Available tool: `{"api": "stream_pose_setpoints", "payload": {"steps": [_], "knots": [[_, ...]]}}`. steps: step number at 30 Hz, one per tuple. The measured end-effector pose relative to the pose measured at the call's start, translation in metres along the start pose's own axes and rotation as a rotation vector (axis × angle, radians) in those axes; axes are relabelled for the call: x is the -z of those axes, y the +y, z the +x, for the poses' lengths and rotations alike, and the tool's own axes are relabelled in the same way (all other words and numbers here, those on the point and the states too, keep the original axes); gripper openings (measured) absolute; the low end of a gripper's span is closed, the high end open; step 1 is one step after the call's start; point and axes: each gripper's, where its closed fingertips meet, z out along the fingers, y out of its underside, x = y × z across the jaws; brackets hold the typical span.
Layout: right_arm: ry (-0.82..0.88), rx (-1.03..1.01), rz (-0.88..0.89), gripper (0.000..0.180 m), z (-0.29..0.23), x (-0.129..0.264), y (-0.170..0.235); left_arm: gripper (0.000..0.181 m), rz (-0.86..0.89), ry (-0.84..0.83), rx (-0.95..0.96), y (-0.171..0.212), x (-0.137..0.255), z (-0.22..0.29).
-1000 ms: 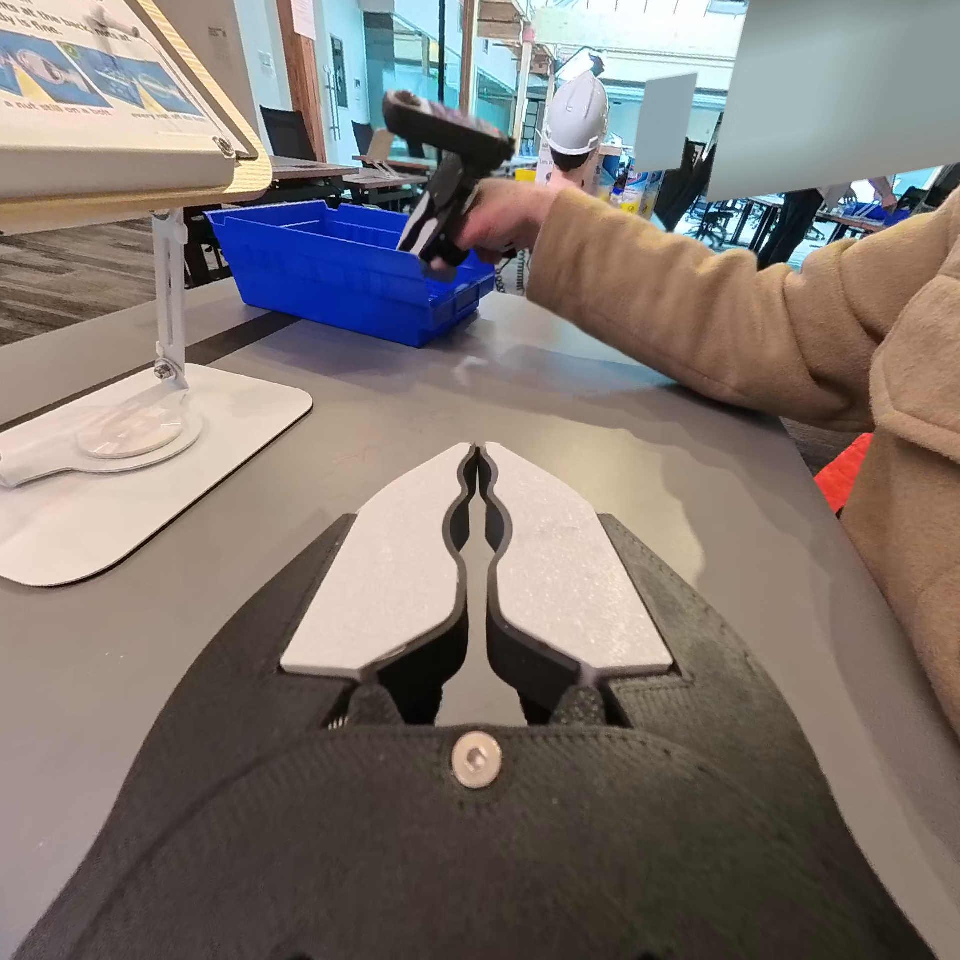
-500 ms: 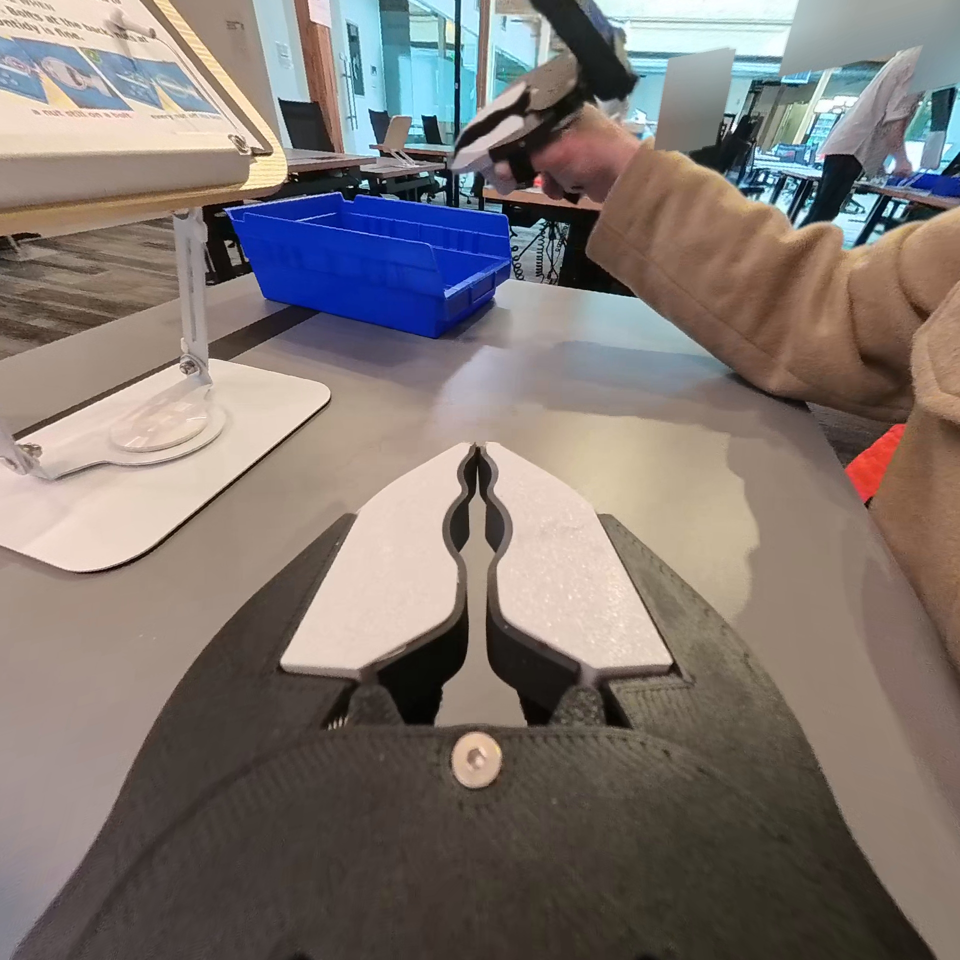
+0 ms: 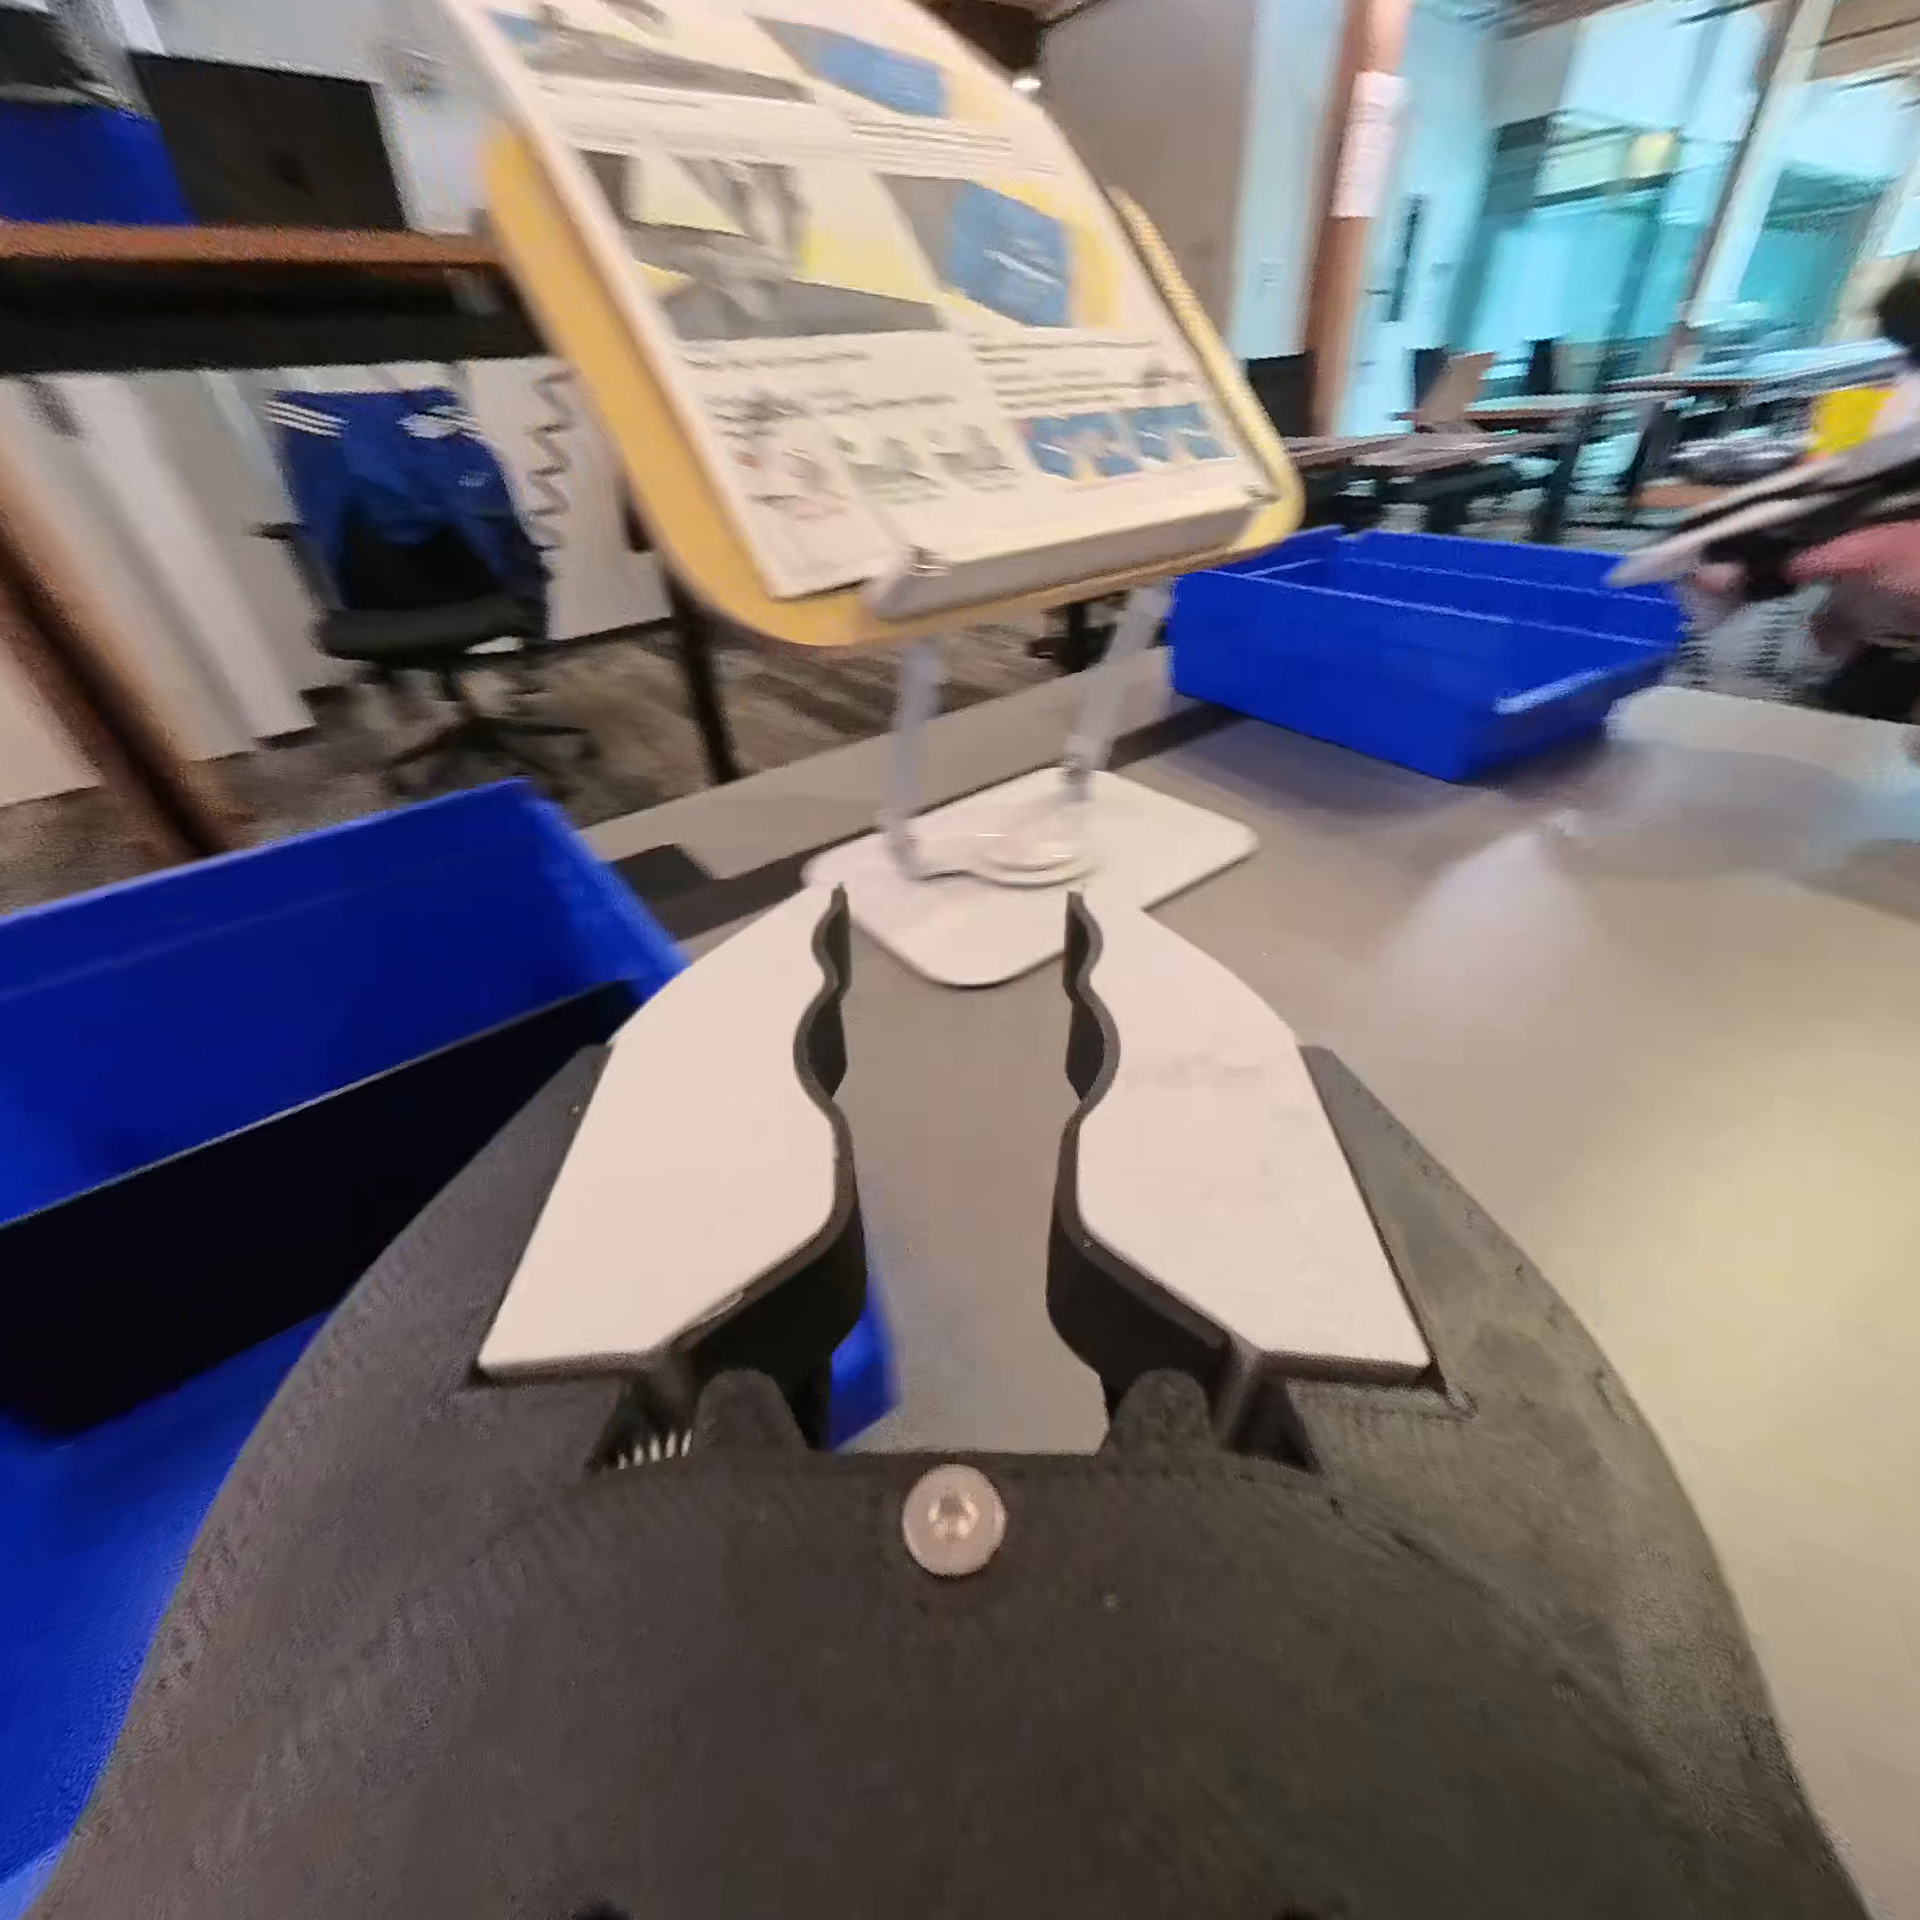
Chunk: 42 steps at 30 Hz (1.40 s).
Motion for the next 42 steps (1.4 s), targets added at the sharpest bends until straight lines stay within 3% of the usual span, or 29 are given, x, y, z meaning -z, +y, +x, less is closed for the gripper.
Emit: {"api": "stream_pose_setpoints", "payload": {"steps": [7, 11, 14, 19, 28, 32, 37, 40, 42], "knots": [[-0.001, -0.047, -0.017, 0.049, -0.005, -0.015, 0.008, 0.052, -0.072, -0.346, -0.008, 0.006, 0.053, -0.108], [0.040, -0.084, -0.013, 0.043, 0.003, -0.018, 0.009, 0.071, -0.171, -0.518, -0.022, 0.022, 0.077, -0.159], [0.047, -0.089, -0.041, 0.040, 0.007, -0.025, 0.015, 0.086, -0.215, -0.575, 0.033, 0.039, 0.087, -0.186], [0.030, -0.102, -0.020, 0.013, 0.008, -0.030, 0.014, 0.098, -0.317, -0.559, 0.125, 0.073, 0.087, -0.209], [-0.027, -0.140, -0.004, 0.007, 0.007, -0.031, 0.013, 0.093, -0.406, -0.534, 0.195, 0.104, 0.084, -0.234], [-0.036, -0.138, 0.000, 0.006, 0.006, -0.031, 0.012, 0.065, -0.406, -0.442, 0.262, 0.107, 0.083, -0.233], [-0.051, -0.141, -0.005, 0.005, 0.004, -0.030, 0.012, 0.056, -0.481, -0.394, 0.320, 0.113, 0.085, -0.228], [-0.051, -0.134, -0.007, 0.005, 0.004, -0.030, 0.012, 0.068, -0.498, -0.362, 0.337, 0.108, 0.084, -0.220], [-0.049, -0.133, -0.008, 0.005, 0.004, -0.030, 0.012, 0.054, -0.554, -0.350, 0.332, 0.114, 0.088, -0.218]]}}
